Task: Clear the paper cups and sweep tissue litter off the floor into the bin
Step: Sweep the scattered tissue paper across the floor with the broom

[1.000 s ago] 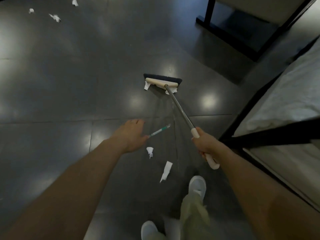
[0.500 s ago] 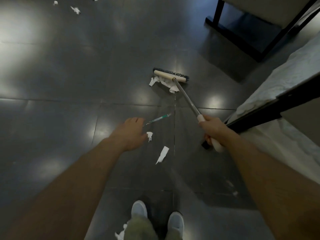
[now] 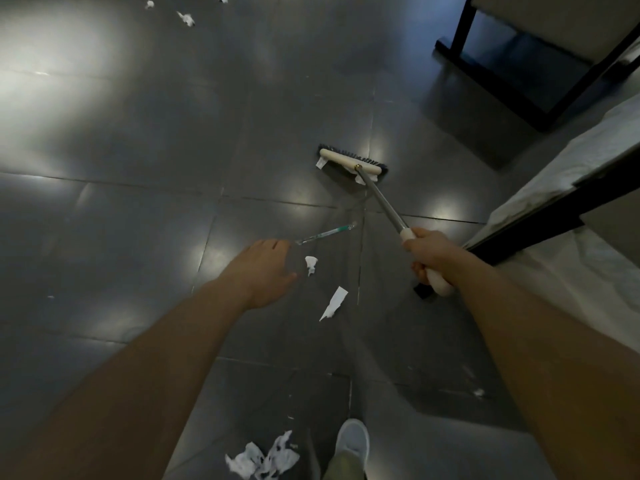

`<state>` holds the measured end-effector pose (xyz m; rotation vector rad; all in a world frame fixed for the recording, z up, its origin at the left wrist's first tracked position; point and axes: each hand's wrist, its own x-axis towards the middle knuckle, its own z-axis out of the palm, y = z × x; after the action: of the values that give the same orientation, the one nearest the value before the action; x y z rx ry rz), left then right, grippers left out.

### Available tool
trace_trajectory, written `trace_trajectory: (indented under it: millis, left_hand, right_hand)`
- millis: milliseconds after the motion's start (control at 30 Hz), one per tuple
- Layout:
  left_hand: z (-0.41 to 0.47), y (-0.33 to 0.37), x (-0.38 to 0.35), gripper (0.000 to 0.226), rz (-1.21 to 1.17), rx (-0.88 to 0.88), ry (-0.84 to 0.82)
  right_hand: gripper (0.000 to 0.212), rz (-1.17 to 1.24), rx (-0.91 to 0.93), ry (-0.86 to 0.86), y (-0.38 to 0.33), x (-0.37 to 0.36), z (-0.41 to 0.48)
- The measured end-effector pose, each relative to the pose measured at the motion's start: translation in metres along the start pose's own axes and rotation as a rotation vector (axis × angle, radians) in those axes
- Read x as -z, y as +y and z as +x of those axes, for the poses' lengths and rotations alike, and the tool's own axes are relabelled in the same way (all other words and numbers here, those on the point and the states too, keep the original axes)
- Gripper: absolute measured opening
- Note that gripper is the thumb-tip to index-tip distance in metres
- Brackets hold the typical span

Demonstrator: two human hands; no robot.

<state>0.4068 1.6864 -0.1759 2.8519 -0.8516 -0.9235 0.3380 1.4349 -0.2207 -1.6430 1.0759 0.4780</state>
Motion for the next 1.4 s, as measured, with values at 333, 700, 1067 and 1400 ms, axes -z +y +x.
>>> trace_trajectory:
  millis: [333, 700, 1067, 1400]
  left_hand:
    - [-0.059, -0.051, -0.022, 0.057, -0.01, 0.011, 0.04]
    - [-0.182, -0.121, -0.074, 0.055, 0.082, -0.101, -0.042]
    - [-0.278, -0.104, -0.131, 0.051, 0.115, -0.153, 0.01]
    - [-0.395, -0.047, -0.201, 0.053, 0.097, -0.082, 0.015]
  right_hand:
    - [0.033, -0.1, -0.073, -0.041, 0.04, -0.057, -0.041]
    - [0.028, -0.077, -0.065, -0.015, 0.147, -0.175, -0.175]
    - [0.033, 0.045, -0.13, -0.03, 0.233, -0.217, -0.278]
    - [0.018, 0.071, -0.073, -0.033, 0.334, -0.225, -0.373]
